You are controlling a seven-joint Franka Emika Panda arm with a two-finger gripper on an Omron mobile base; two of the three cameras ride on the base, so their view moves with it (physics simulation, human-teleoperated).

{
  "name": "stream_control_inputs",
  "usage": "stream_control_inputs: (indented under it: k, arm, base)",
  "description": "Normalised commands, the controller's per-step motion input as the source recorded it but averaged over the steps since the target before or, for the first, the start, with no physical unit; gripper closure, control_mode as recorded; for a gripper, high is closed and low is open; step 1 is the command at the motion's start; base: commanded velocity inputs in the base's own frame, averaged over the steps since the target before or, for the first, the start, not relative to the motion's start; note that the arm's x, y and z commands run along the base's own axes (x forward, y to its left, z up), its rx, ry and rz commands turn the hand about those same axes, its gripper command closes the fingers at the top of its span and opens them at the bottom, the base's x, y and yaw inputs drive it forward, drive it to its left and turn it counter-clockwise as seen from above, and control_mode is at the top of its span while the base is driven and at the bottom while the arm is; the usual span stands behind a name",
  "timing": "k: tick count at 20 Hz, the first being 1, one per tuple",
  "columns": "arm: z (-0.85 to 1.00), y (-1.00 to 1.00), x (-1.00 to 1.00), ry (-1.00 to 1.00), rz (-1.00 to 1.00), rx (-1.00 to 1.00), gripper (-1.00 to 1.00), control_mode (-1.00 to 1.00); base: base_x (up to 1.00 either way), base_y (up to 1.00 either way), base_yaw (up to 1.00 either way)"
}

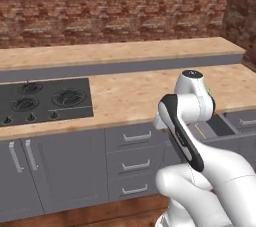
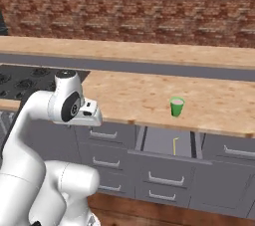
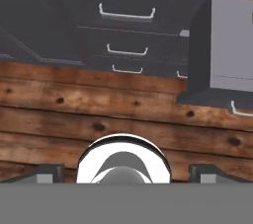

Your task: Pick up the straw from the right drawer and put it inside the smoothie cup.

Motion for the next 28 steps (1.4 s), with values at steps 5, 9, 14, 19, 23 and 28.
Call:
stream_control_inputs:
  k: [5, 9, 14, 19, 23, 28]
  arm:
    - [0.00, 0.00, 0.00, 0.00, 0.00, 0.00, -1.00, 1.00]
    - [0.00, 0.00, 0.00, 0.00, 0.00, 0.00, -1.00, 1.00]
    - [0.00, 0.00, 0.00, 0.00, 0.00, 0.00, -1.00, 1.00]
    - [0.00, 0.00, 0.00, 0.00, 0.00, 0.00, -1.00, 1.00]
    - [0.00, 0.00, 0.00, 0.00, 0.00, 0.00, -1.00, 1.00]
    - [0.00, 0.00, 0.00, 0.00, 0.00, 0.00, -1.00, 1.00]
  base:
    - [-0.40, -0.13, -0.03]
    - [-0.21, -0.40, -0.02]
    - [-0.06, -0.57, -0.03]
    - [-0.01, -0.60, -0.02]
    - [-0.05, -0.51, -0.01]
    - [-0.07, -0.39, 0.00]
